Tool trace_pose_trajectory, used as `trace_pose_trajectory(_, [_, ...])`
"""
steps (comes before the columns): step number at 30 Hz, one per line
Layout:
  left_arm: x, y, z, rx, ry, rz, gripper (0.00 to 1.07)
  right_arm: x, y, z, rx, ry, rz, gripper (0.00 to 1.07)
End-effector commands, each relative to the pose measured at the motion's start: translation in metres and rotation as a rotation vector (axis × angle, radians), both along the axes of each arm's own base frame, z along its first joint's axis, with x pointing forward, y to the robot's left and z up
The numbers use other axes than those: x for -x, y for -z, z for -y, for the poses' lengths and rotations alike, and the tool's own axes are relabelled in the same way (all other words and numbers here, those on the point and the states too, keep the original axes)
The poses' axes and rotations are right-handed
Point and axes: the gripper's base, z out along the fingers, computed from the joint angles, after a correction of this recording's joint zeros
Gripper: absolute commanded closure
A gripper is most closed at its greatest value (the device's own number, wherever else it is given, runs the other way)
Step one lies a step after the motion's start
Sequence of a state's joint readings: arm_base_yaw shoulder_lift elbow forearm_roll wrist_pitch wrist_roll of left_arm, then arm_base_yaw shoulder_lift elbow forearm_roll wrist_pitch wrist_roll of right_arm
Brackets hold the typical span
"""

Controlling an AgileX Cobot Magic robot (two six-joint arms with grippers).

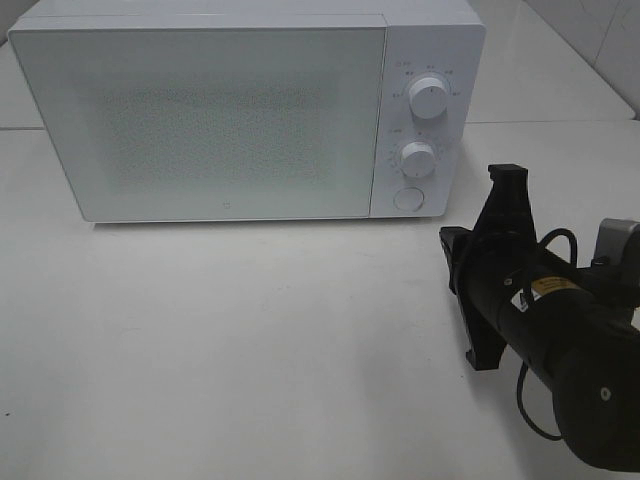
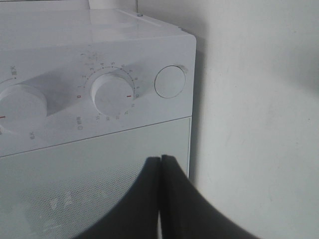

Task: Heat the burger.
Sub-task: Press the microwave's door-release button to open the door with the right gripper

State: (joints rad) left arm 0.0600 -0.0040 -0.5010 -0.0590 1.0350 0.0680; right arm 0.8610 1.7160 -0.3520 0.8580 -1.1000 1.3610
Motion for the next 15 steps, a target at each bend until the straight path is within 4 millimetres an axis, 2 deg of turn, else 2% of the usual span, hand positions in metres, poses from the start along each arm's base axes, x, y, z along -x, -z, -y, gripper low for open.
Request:
trace_pose_trajectory(1, [0.003,0.001,0.0,0.004,0.006,0.025,0.09,0.0,0.0,0.0,-0.013,0.008,-0.014,1.07])
trace_pose_trajectory(6, [0.003,0.001,0.0,0.004,0.006,0.025,0.09,-0.007,0.005,-0.003,-0.013,0.023,-0.034,1.07])
trace_pose_trajectory(15, [0.003,0.001,0.0,0.004,0.006,0.025,0.09,-0.041,0.014,-0.01,-0.029,0.01,-0.077,1.07])
